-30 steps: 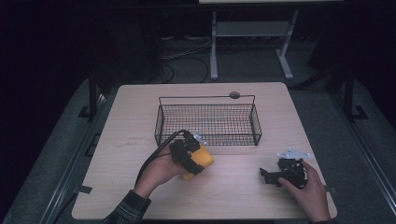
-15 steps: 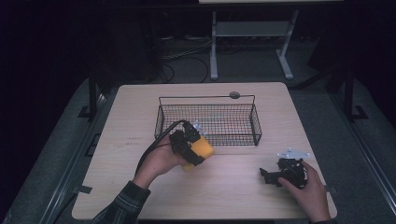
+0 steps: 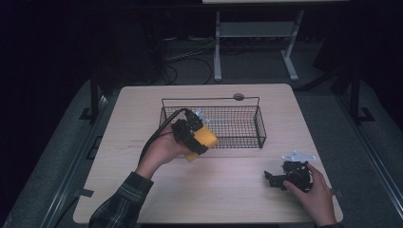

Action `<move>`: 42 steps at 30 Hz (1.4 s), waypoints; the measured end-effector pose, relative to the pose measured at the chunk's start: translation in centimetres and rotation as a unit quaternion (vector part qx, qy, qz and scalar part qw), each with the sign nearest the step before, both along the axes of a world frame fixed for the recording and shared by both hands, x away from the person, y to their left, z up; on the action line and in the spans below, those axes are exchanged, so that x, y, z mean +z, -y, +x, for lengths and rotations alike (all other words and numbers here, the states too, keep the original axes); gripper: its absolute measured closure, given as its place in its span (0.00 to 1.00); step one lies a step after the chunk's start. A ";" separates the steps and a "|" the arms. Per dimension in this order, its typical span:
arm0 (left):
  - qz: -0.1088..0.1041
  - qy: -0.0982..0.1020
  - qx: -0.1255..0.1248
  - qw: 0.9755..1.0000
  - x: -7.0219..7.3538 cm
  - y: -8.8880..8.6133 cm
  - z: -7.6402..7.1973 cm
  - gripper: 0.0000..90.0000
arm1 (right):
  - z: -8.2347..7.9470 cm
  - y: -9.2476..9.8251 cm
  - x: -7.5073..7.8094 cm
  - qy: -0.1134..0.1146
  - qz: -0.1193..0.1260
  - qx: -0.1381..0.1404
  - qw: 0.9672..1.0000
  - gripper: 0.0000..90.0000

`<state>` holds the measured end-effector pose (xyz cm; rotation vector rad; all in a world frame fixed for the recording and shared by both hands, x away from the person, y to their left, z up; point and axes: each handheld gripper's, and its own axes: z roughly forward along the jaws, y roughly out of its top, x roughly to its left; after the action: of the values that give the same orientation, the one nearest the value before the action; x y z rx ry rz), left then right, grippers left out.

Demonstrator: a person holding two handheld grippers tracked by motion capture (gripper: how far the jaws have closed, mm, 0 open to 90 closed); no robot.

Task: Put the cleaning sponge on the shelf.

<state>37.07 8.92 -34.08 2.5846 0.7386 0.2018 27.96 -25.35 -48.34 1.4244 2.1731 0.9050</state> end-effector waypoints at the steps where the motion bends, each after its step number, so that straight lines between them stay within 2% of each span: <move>1: 0.000 0.002 0.003 1.000 0.1 0.0 0.3 0.26 | 0.0 0.0 0.0 0.000 0.000 0.000 1.000 0.00; 10: 0.004 0.008 0.019 1.000 0.7 -0.2 2.3 0.26 | 0.0 0.0 0.0 0.001 -0.001 0.000 1.000 0.00; 22: 0.003 0.015 0.043 0.999 0.6 -0.8 4.5 0.26 | 0.0 0.0 0.0 0.000 0.000 0.000 1.000 0.00; 23: 0.001 0.015 0.052 0.999 0.6 -1.0 4.9 0.26 | 0.0 0.0 0.0 0.001 0.000 0.001 1.000 0.00; 37: -0.003 0.018 0.089 0.996 0.0 -2.4 7.2 0.26 | 0.0 0.0 0.0 0.001 -0.001 0.001 1.000 0.00; 42: 0.000 0.014 0.106 0.994 -0.8 -3.0 8.2 0.26 | 0.0 0.0 0.0 0.001 -0.001 0.001 1.000 0.00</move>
<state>45.30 11.89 -34.89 2.4959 1.0030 0.3029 27.98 -25.37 -48.37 1.4211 2.1731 0.9045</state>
